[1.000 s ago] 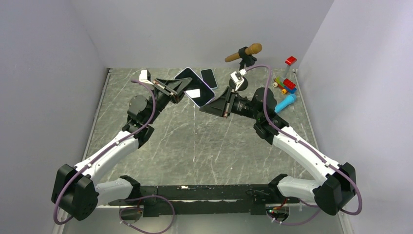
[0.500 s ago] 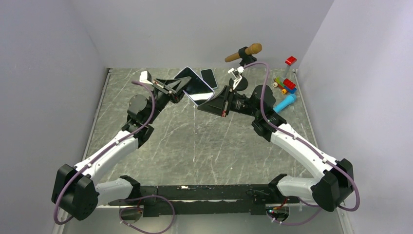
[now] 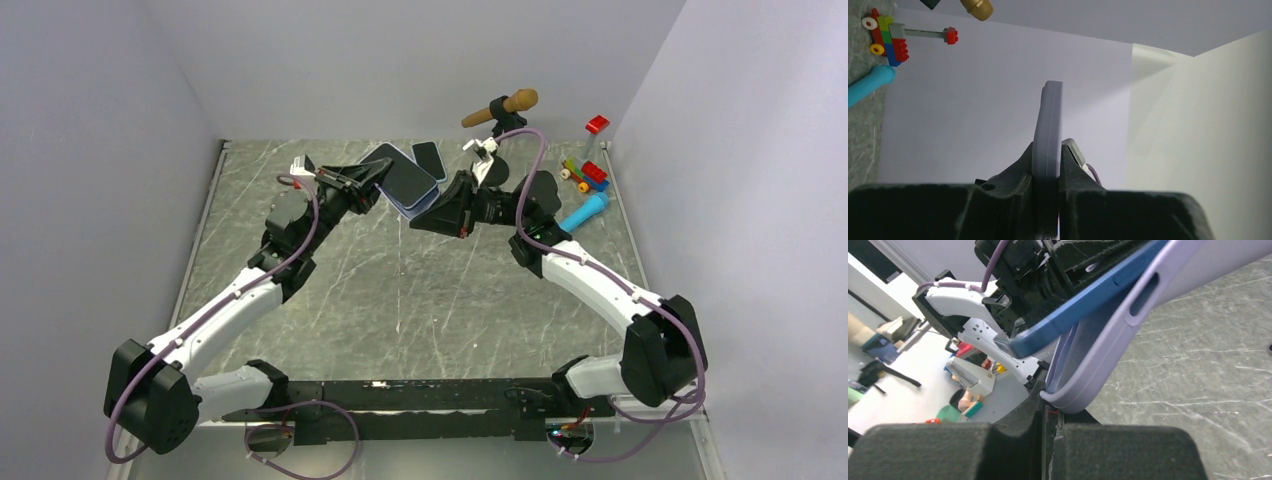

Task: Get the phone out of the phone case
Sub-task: Remove the phone case from the phone.

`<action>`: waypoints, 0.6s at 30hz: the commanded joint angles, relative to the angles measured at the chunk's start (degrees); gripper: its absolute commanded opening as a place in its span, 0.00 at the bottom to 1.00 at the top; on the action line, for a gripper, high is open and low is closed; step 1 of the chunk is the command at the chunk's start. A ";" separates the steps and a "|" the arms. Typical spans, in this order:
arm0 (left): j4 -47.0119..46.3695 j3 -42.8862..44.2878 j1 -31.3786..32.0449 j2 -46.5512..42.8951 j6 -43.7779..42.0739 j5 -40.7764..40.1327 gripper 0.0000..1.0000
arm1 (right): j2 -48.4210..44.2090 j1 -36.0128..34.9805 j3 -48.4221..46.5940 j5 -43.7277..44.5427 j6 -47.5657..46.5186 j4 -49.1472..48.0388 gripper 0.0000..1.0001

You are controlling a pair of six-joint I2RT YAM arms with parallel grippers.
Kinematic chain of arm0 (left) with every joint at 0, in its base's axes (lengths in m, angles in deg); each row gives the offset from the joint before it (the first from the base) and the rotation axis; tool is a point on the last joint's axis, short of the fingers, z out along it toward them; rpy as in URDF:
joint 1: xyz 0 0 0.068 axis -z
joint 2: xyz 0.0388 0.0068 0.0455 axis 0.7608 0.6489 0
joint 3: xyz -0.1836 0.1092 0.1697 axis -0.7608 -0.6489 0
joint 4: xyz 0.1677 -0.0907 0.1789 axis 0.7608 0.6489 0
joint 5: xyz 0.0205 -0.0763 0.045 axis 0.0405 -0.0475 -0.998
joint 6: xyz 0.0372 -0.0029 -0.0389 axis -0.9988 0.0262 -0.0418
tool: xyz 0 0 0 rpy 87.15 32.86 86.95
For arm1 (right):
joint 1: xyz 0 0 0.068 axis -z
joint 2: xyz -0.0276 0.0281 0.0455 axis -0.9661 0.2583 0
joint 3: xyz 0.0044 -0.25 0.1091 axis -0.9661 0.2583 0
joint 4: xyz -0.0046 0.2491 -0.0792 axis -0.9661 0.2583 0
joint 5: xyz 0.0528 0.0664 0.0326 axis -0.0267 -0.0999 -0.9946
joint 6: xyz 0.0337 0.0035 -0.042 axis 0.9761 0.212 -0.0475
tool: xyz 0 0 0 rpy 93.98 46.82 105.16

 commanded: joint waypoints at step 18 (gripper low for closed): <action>0.49 3.16 -5.89 -6.13 -18.17 18.13 0.00 | -15.39 1.93 -6.77 18.70 -4.29 67.46 0.78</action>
